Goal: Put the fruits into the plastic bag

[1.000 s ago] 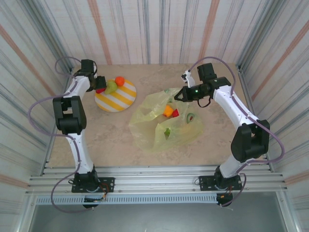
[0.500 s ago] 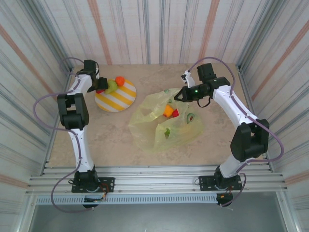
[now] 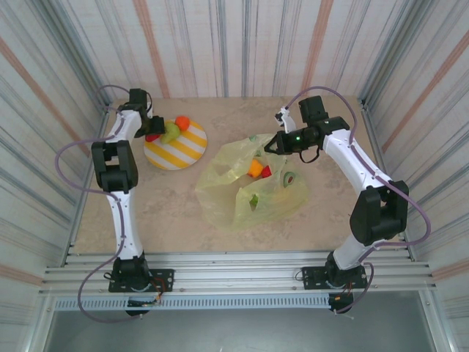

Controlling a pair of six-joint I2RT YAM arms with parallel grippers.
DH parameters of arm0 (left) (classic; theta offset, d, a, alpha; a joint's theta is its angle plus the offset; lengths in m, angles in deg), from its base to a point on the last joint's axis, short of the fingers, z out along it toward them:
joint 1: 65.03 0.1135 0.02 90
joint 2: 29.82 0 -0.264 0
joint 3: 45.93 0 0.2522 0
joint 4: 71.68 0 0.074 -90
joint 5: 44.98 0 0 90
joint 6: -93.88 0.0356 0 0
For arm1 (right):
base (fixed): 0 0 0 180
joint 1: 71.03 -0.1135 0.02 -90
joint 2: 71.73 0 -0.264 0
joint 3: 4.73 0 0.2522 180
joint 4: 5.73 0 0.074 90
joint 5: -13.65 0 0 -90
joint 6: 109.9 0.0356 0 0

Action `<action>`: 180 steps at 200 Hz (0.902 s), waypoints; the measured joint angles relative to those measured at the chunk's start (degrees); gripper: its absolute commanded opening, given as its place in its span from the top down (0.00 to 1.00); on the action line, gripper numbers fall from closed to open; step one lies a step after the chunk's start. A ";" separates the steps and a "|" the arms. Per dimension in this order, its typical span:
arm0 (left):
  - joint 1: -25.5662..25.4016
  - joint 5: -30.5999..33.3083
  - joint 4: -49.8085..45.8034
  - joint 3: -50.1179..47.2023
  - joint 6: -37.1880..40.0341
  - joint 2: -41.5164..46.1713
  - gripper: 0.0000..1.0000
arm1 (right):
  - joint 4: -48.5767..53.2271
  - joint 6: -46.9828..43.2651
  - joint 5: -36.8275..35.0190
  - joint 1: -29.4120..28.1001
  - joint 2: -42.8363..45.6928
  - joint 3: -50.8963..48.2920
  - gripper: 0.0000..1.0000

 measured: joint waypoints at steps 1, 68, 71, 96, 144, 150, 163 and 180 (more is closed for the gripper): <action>0.00 -0.04 -0.09 0.13 0.00 -0.09 0.21 | 0.02 0.00 0.00 0.00 0.00 0.00 1.00; 0.00 -1.31 -1.68 2.08 0.46 -1.46 0.32 | -0.15 0.15 -0.02 0.00 0.00 0.00 1.00; 0.00 -1.33 -1.68 2.08 0.48 -1.46 0.33 | -0.15 0.20 -0.02 0.00 0.00 0.00 1.00; 0.00 -1.31 -1.92 2.16 0.48 -1.46 0.36 | -0.33 0.31 -0.02 -0.11 0.00 0.00 1.00; 0.00 -1.25 -1.75 0.55 0.42 0.00 0.38 | -0.35 0.42 -0.02 -0.39 0.00 -0.02 1.00; 0.00 -1.20 -1.66 -0.24 0.39 0.76 0.38 | -0.35 0.42 -0.02 -0.39 0.00 0.00 1.00; 0.00 -1.09 -1.31 -2.16 0.17 2.75 0.38 | -0.35 0.42 -0.02 -0.39 0.00 0.00 1.00; 0.00 -0.98 -0.22 -5.64 -0.70 6.64 0.39 | -0.37 0.42 0.00 -0.39 0.00 0.00 1.00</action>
